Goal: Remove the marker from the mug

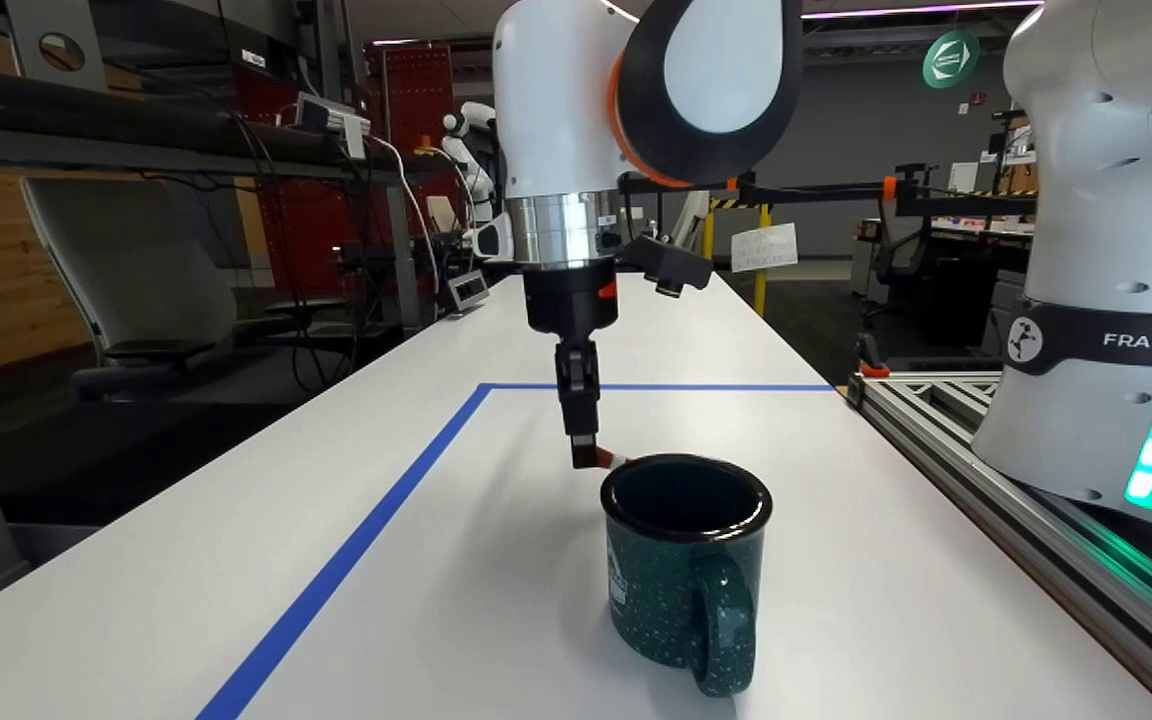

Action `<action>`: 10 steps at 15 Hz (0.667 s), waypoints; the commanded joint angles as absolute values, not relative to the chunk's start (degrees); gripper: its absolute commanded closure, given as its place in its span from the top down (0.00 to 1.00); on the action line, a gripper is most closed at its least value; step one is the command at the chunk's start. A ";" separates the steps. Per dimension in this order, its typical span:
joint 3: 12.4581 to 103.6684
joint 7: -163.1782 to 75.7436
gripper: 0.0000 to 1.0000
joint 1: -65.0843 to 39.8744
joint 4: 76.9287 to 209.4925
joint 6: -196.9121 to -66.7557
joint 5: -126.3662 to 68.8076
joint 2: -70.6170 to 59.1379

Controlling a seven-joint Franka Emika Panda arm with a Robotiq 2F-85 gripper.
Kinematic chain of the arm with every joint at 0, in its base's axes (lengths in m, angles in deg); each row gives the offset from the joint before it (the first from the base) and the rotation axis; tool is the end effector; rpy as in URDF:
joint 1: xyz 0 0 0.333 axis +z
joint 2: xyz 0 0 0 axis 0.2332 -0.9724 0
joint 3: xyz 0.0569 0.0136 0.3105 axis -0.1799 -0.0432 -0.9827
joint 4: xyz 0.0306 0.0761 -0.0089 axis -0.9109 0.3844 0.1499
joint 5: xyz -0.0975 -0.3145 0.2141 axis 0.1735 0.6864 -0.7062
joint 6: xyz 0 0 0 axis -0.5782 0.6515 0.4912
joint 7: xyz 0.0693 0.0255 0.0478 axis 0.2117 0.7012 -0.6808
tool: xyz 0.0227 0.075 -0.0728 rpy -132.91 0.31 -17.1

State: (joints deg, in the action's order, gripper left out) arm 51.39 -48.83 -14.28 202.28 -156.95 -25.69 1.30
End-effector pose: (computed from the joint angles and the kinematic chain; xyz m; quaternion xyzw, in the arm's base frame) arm 0.4214 0.0199 0.1866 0.9974 0.0704 -0.0100 0.0139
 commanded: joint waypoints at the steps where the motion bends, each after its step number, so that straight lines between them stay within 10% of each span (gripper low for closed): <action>1: 49.80 -55.45 0.05 -15.12 204.50 -164.41 -30.47 1.63; 10: 35.98 -73.93 0.05 -25.91 207.12 -173.24 -47.09 0.15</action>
State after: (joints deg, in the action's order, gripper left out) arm 39.39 -69.91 -22.57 206.10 -170.54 -44.33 0.41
